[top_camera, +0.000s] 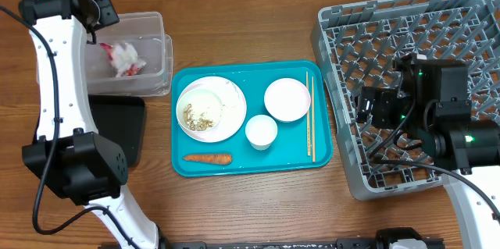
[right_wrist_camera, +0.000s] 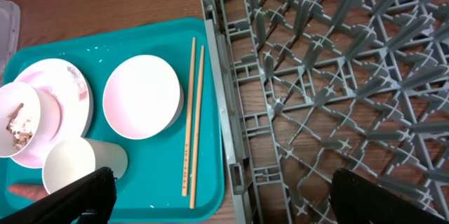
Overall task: Sort waste into correct bins and load items into the dishwasher
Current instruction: 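Carry the foil left and release it into the clear bin, then return left gripper to the plate and grasp the tissue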
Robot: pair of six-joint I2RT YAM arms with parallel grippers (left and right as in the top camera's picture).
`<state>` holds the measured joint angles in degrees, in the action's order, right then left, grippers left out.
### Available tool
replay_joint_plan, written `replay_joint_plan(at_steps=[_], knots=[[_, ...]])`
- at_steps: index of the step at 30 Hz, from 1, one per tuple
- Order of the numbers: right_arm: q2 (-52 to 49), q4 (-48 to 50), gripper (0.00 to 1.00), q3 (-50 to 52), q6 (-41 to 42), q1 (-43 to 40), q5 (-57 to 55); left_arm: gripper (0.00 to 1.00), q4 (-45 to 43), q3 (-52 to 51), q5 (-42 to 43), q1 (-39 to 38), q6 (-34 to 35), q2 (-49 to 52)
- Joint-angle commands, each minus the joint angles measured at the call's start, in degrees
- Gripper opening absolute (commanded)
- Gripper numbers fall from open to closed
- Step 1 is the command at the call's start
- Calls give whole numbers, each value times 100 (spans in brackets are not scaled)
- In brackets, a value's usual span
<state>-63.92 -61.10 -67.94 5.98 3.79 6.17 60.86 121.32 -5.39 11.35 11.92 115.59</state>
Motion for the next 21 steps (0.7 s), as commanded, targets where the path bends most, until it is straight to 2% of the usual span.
replay_joint_plan(at_steps=[1,5,10,13,17,21], knots=[[35,9,100,-155,-2,-2,37,62,138,15,179,-63,-90,28],[35,13,100,-155,-2,-2,37,67,581,35,649,-396,-317,-114],[35,55,100,-155,0,-2,39,71,1025,17,1270,-1224,-339,-96],[35,55,100,-155,0,-2,37,72,1078,-33,1150,-1827,-339,-15],[35,46,100,-155,0,-2,37,76,1154,-48,577,-2518,-341,273],[35,13,100,-155,-4,-2,35,79,1585,-48,389,-3005,-549,815]])
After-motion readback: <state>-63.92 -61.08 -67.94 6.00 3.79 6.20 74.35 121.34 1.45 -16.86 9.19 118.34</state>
